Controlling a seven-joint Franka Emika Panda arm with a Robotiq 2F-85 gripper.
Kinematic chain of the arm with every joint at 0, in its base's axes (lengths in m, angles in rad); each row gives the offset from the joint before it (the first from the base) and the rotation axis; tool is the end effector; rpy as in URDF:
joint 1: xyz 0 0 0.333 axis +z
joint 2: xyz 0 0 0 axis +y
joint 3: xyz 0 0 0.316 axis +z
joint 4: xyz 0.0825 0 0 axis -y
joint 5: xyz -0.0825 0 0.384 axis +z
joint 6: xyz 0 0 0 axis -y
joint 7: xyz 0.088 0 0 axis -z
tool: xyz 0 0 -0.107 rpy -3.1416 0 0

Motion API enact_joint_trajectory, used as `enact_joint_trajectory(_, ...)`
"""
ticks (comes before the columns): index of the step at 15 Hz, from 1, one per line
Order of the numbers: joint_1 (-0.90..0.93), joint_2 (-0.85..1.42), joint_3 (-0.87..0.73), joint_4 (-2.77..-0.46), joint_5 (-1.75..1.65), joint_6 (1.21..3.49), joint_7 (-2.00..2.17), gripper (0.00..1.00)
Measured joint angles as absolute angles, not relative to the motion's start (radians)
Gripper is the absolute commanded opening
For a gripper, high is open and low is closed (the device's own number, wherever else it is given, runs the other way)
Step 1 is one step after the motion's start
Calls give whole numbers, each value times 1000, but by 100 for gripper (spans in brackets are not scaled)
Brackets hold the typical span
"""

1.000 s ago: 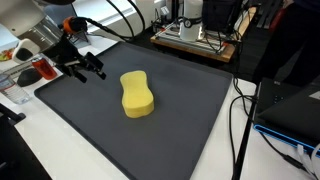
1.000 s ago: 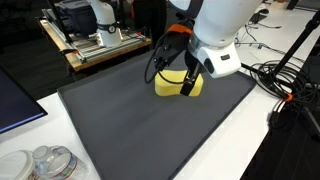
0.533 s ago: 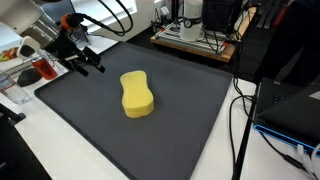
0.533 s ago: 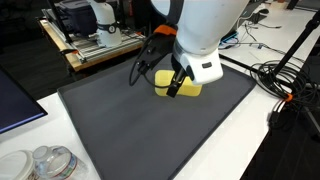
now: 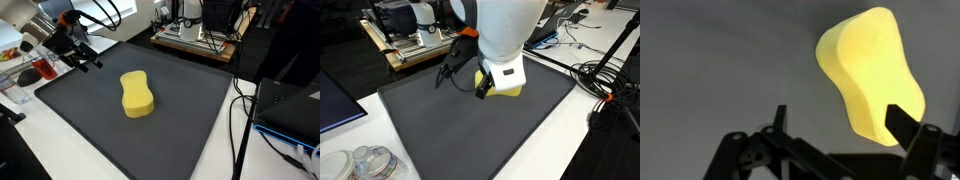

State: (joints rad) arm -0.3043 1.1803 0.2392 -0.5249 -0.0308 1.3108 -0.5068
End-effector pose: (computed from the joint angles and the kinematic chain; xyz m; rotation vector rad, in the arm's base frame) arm 0.7405 -0.1517 0.2829 -2.7628 -0.4685 0.4158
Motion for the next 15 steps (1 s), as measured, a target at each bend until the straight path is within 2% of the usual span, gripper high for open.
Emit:
enact_joint_trajectory(10,-367,1160,222,-635,-60,1280,-654,100)
enact_joint_trajectory(15,-427,1117,230,-782,-53,1365,-789,100)
